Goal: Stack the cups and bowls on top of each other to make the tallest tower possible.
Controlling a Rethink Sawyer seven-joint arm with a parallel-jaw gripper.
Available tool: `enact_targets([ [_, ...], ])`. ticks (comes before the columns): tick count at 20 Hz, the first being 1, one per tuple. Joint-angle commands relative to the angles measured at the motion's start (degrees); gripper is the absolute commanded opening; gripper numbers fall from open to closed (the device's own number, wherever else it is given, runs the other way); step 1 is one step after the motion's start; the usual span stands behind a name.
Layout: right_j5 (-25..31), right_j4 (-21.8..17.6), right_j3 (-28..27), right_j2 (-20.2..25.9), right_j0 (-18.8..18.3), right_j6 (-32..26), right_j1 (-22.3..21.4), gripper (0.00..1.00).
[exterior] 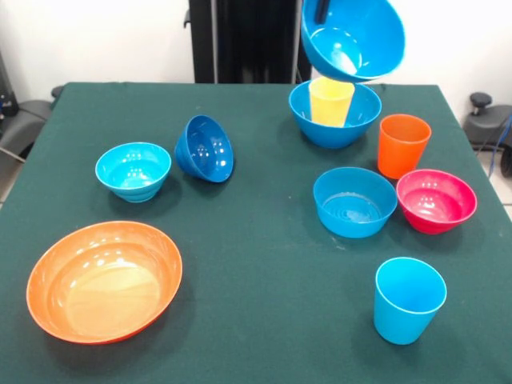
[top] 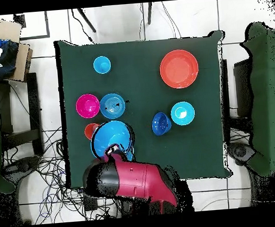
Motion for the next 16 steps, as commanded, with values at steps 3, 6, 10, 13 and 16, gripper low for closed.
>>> enact_targets([
  [3, 1.47, 4.13, 3.33, 4.86, 2.86, 6.97, 1.28, 0.00],
  [6, 1.39, 4.76, 3.32, 4.52, 3.12, 6.60, 1.46, 0.00],
  [10, 1.13, 5.38, 3.50, 4.45, 3.30, 6.38, 1.51, 0.00],
  [13, 0.57, 5.80, 3.78, 4.70, 3.23, 6.41, 1.60, 0.00],
  [16, -0.94, 5.41, 3.61, 4.75, 2.53, 5.80, 2.53, 0.00],
])
